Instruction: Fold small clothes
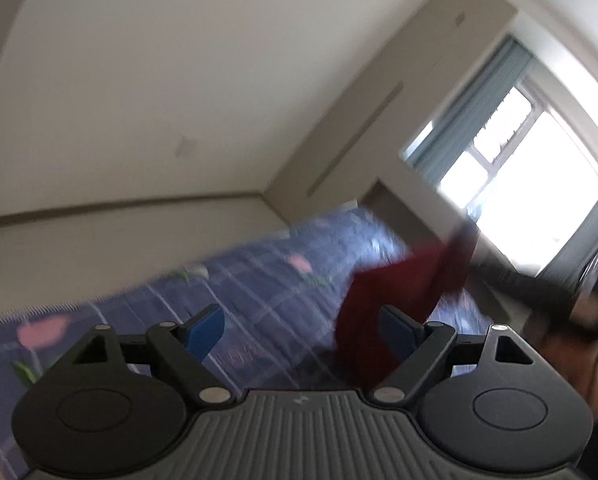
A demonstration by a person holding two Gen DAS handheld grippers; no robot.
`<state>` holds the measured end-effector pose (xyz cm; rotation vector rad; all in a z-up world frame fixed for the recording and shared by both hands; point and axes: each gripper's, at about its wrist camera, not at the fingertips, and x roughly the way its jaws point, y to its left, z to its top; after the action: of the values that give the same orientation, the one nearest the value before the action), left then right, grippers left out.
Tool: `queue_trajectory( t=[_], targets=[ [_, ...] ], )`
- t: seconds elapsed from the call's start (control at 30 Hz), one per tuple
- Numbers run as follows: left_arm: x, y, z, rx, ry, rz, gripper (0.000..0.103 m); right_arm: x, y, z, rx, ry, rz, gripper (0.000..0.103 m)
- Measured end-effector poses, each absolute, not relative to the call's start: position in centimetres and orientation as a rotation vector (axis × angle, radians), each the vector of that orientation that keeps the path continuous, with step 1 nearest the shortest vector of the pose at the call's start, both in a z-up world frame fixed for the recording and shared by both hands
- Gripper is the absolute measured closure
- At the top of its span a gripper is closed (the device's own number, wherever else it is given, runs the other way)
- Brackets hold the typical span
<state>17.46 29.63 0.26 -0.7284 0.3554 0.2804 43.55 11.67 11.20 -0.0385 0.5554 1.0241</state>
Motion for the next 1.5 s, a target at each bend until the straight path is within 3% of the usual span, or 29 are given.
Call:
queue_trajectory(
  t=[0.17, 0.33, 0.7, 0.83, 1.0, 1.1, 1.13, 1.17, 1.5],
  targets=[
    [21.7, 25.6, -0.5, -0.649, 0.431, 0.193, 0.015, 47.3, 3.7, 15.6, 0.219, 0.487, 0.841, 0.099],
    [26.1, 20.2, -0.9, -0.514, 0.510, 0.082, 0.013, 48.2, -5.9, 15.0, 0.298, 0.400, 0.581, 0.098],
    [34.0, 9.5, -3.5, -0.187, 0.673, -0.055, 0.013, 46.8, -23.4, 0.9, 0.575, 0.609, 0.155, 0.098],
    [34.7, 7.8, -4.3, -0.099, 0.706, -0.074, 0.013, 45.4, -24.7, -3.8, 0.594, 0.686, 0.134, 0.089],
    [34.7, 7.9, -4.5, -0.094, 0.735, -0.055, 0.013, 43.3, -25.5, -5.2, 0.432, 0.727, 0.186, 0.073],
    [34.7, 8.5, -4.5, -0.121, 0.746, -0.047, 0.013, 41.8, -25.8, -4.1, 0.301, 0.732, 0.239, 0.046],
    [34.8, 8.6, -4.6, -0.126, 0.748, -0.045, 0.013, 41.4, -25.7, -3.7, 0.249, 0.730, 0.255, 0.032],
    [34.8, 8.7, -4.6, -0.126, 0.749, -0.043, 0.013, 41.0, -25.6, -3.5, 0.183, 0.728, 0.266, 0.026],
    [35.8, 7.7, -5.7, 0.012, 0.744, -0.008, 0.013, 37.8, -18.8, -5.2, -0.717, 0.383, 0.377, 0.029]
  ],
)
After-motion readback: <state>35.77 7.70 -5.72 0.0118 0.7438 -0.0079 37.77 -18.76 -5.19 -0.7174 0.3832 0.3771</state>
